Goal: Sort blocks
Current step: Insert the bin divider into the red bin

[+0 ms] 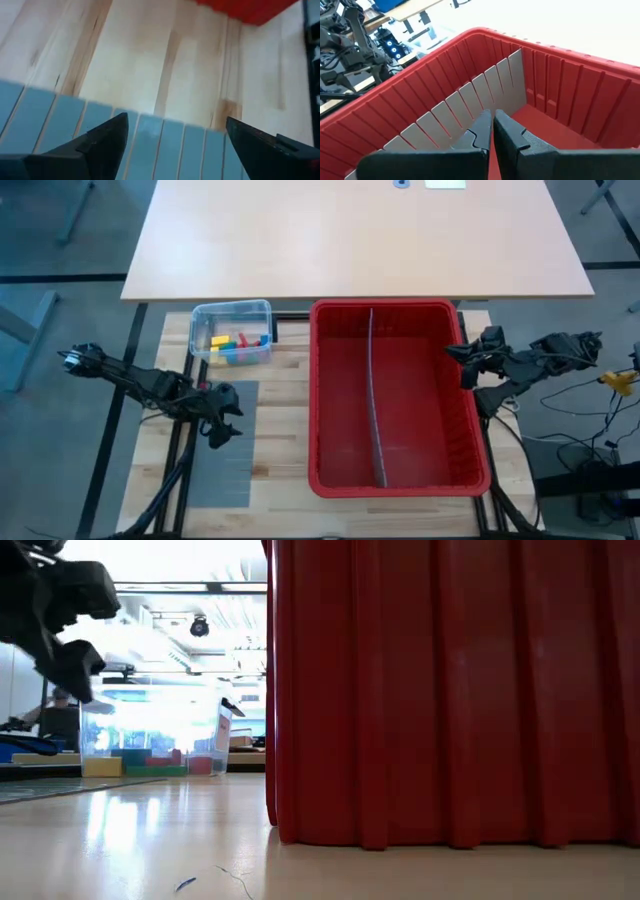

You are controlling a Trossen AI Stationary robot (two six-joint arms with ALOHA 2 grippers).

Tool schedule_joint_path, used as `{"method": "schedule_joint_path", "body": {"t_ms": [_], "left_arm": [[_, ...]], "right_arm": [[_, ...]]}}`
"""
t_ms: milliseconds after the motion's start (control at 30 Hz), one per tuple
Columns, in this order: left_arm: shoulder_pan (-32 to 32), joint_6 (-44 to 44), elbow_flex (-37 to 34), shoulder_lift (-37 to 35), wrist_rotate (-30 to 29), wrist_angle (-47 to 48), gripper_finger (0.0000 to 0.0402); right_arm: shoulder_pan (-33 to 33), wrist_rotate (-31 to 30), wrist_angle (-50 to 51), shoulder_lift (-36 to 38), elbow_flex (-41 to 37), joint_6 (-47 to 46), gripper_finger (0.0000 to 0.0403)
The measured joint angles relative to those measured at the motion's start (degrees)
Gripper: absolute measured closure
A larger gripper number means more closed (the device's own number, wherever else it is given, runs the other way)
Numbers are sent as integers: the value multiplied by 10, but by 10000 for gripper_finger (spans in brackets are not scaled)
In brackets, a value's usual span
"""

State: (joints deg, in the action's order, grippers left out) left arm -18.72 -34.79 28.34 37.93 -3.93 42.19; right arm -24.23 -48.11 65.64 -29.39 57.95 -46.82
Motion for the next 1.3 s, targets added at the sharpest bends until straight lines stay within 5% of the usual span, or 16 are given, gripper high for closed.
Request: {"method": "schedule_joint_path", "body": {"t_ms": [167,300,367,567,1300], "left_arm": [[0,15,-1,-6,27,16,197],[0,35,-5,-9,88,50,348],[0,28,-9,-9,117,62,387],[0,-67,-26,4,125,73,387],[-19,-174,-111,123,107,-66,401]], "right_arm": [[0,0,0,0,-3,-6,403],[0,-2,1,-3,-4,-6,403],[0,-5,1,-4,-4,-6,403],[0,-15,1,-4,-4,-5,403],[0,-15,1,-5,-5,3,403]]}}
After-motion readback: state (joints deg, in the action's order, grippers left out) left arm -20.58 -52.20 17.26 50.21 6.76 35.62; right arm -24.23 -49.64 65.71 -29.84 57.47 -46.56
